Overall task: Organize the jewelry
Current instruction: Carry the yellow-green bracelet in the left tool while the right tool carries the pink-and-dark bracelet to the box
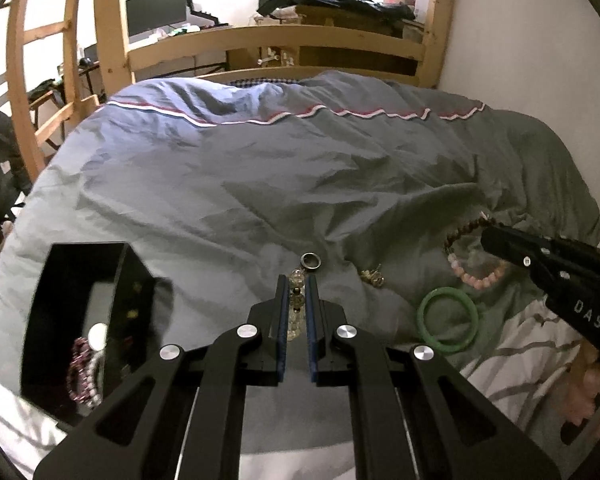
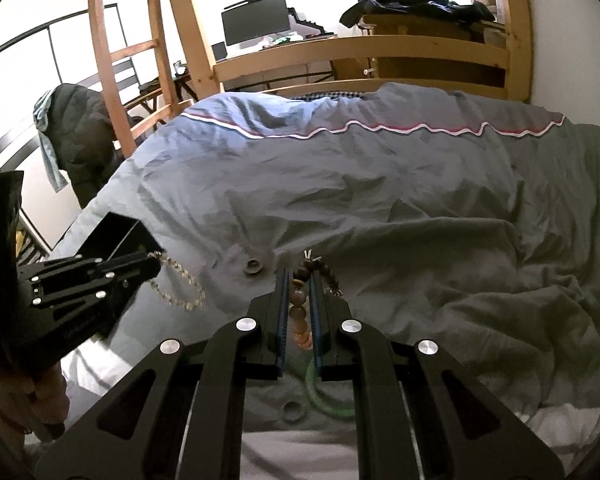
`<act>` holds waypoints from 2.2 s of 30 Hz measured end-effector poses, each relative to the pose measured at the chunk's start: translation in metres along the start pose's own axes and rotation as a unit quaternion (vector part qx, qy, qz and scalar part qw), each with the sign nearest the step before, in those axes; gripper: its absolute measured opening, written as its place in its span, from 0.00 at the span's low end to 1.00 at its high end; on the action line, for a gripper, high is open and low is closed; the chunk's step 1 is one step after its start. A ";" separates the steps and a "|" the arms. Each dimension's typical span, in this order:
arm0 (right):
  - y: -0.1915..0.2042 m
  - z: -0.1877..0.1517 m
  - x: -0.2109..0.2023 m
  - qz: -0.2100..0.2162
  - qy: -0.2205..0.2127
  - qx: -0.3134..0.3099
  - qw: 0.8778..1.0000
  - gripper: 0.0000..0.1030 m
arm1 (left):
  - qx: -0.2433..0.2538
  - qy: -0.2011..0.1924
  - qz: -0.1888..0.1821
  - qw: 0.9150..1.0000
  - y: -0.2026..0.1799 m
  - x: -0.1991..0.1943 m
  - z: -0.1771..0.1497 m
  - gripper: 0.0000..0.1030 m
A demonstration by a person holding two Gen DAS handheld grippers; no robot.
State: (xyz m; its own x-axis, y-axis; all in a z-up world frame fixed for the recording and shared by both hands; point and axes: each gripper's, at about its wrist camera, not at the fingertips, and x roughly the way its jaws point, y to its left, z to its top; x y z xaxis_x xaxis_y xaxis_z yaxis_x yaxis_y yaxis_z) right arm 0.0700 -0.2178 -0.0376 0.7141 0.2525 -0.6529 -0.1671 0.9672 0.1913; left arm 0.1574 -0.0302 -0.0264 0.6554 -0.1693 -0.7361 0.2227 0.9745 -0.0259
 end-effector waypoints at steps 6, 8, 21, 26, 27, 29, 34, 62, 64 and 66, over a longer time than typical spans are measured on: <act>0.017 0.002 -0.014 0.011 0.004 0.000 1.000 0.10 | -0.010 0.006 0.014 1.000 0.016 -0.021 -0.004 0.08; 0.024 0.005 -0.018 0.015 0.004 -0.004 1.000 0.10 | -0.012 0.016 0.015 1.000 0.022 -0.024 -0.006 0.08; 0.079 0.032 -0.024 0.058 0.007 -0.019 0.998 0.10 | -0.042 0.021 0.032 0.998 0.073 -0.053 -0.004 0.08; 0.108 0.040 -0.013 0.070 0.014 -0.034 0.997 0.10 | -0.063 0.021 0.039 0.997 0.102 -0.060 -0.005 0.08; 0.115 0.041 -0.010 0.072 0.015 -0.038 0.997 0.10 | -0.066 0.020 0.041 0.997 0.106 -0.062 -0.005 0.08; 0.128 0.043 -0.006 0.076 0.018 -0.045 0.996 0.10 | -0.072 0.020 0.045 0.996 0.116 -0.065 -0.006 0.08; 0.155 0.047 0.006 0.089 0.024 -0.063 0.994 0.10 | -0.071 0.018 0.068 0.995 0.142 -0.075 -0.008 0.08; 0.252 0.042 0.081 0.146 0.083 -0.113 0.979 0.10 | -0.096 0.034 0.037 0.994 0.200 -0.057 -0.020 0.08; 0.254 0.039 0.087 0.147 0.089 -0.114 0.979 0.10 | -0.099 0.042 0.037 0.993 0.205 -0.051 -0.021 0.08; 0.256 0.036 0.094 0.147 0.096 -0.113 0.978 0.10 | -0.106 0.046 0.037 0.993 0.209 -0.048 -0.023 0.08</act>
State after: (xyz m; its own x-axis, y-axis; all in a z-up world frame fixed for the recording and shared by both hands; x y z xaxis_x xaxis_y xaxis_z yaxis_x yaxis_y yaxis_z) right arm 0.1188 0.0524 -0.0233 0.4752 0.5004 -0.7237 -0.5074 0.8278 0.2392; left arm 0.1564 0.1851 -0.0119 0.5936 -0.0918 -0.7995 0.0139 0.9945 -0.1038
